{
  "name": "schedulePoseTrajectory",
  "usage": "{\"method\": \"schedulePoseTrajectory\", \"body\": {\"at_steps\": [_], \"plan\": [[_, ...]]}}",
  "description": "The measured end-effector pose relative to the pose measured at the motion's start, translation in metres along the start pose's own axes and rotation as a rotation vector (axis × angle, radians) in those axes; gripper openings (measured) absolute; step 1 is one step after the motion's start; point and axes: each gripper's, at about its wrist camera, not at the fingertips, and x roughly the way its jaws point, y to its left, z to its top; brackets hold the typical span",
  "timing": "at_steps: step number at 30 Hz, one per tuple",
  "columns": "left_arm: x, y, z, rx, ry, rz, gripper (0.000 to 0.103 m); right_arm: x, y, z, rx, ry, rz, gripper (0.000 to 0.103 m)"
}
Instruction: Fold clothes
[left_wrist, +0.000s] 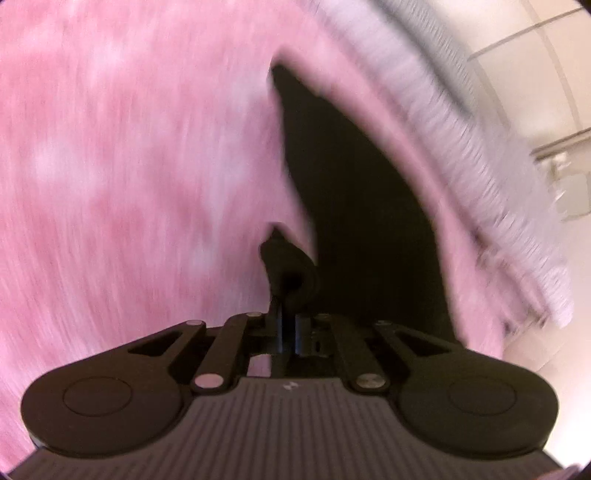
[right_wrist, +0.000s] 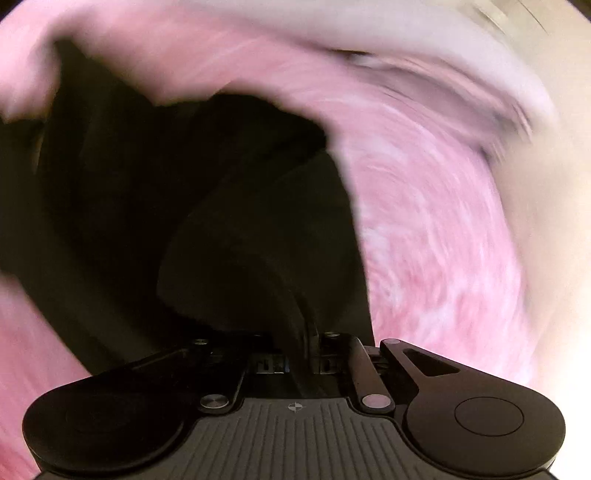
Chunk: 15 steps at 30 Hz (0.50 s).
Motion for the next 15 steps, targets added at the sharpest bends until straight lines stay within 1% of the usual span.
{"method": "schedulePoseTrajectory", "body": {"at_steps": [1,3,4,5,6,8,10,11,13,14,15], "plan": [[-0.012,-0.003,0.014,0.007,-0.034,-0.013,0.003,-0.012,-0.013,0.01,0.133,-0.03,0.028,0.004],[-0.035,-0.008,0.042,0.02,-0.103,-0.039,0.003,-0.038,-0.037,0.026,0.367,-0.117,0.088,0.004],[-0.047,-0.01,0.055,0.027,-0.137,-0.053,0.003,-0.053,-0.048,0.033,0.495,-0.167,0.125,0.004],[-0.066,-0.013,0.072,0.039,-0.188,-0.065,0.002,-0.067,-0.056,0.036,0.606,-0.217,0.171,0.004],[-0.093,-0.014,0.088,0.052,-0.255,-0.078,0.002,-0.08,-0.064,0.039,0.714,-0.269,0.219,0.004],[-0.148,-0.008,0.115,0.066,-0.38,-0.095,0.002,-0.108,-0.07,0.04,0.886,-0.382,0.316,0.004],[-0.197,0.009,0.13,0.073,-0.476,-0.088,0.002,-0.133,-0.066,0.032,1.016,-0.478,0.402,0.004],[-0.217,0.023,0.132,0.065,-0.494,-0.076,0.003,-0.143,-0.065,0.029,1.051,-0.514,0.432,0.004],[-0.245,0.055,0.13,0.044,-0.495,-0.048,0.003,-0.159,-0.061,0.012,1.091,-0.553,0.446,0.004],[-0.255,0.074,0.126,0.035,-0.482,-0.028,0.003,-0.161,-0.056,-0.003,1.121,-0.533,0.45,0.004],[-0.258,0.093,0.118,0.031,-0.452,0.006,0.004,-0.162,-0.05,-0.018,1.152,-0.506,0.453,0.004]]}}
